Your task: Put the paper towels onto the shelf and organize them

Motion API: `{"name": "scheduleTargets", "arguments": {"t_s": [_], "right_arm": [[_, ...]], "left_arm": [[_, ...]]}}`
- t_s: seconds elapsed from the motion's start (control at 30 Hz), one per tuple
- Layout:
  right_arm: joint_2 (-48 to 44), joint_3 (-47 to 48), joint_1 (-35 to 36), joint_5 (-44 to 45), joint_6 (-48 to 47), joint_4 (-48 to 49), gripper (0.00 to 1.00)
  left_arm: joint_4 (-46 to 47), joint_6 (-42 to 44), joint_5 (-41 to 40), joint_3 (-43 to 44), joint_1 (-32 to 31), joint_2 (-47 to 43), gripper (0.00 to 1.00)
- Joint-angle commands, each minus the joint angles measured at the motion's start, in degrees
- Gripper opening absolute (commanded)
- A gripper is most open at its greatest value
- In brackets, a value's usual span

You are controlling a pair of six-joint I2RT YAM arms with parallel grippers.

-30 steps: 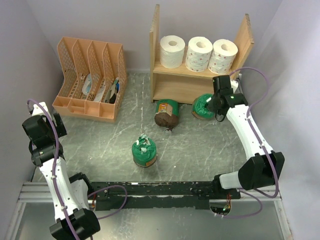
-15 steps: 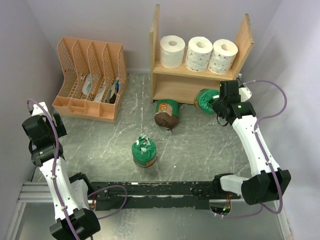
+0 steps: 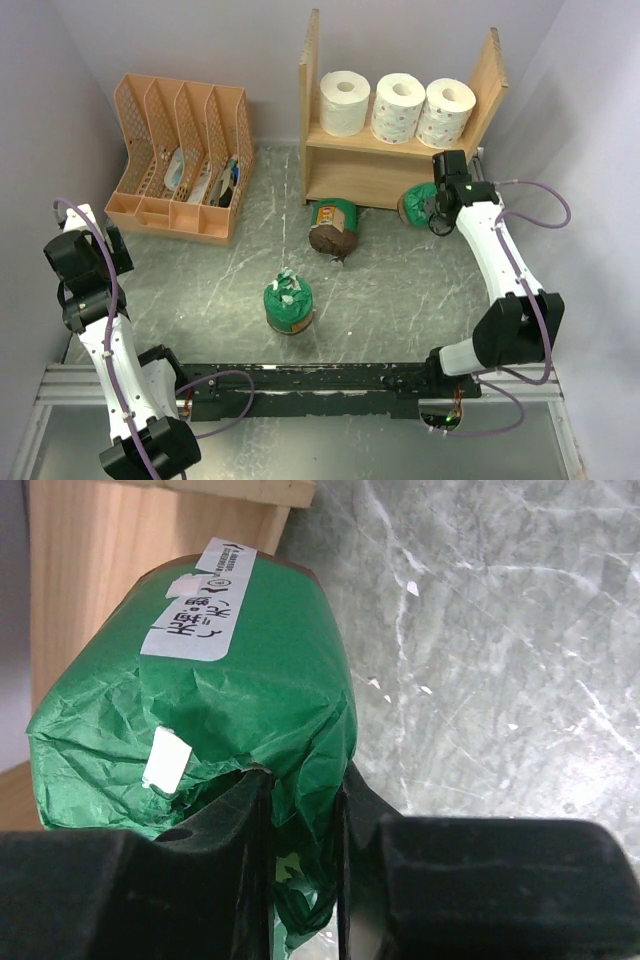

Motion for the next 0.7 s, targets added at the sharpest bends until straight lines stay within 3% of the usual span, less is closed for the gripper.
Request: {"name": "scheduleTargets", "arguments": {"t_s": [0.0, 0.37, 0.67], "right_arm": [[3.36, 5.56, -1.60, 2.08, 6.07, -2.00, 0.00], [11.34, 10.05, -4.01, -9.34, 4.70, 0.38, 0.00], [15.11, 15.14, -5.06, -5.97, 7.77, 0.70, 0.00]], "left_arm": [[-0.13, 0.26, 0.87, 0.56, 0.81, -0.41, 0.90], [-0.13, 0.26, 0.84, 0.56, 0.92, -0.27, 0.91], [-0.13, 0.26, 0.77, 0.65, 0.95, -0.27, 0.91]]}}
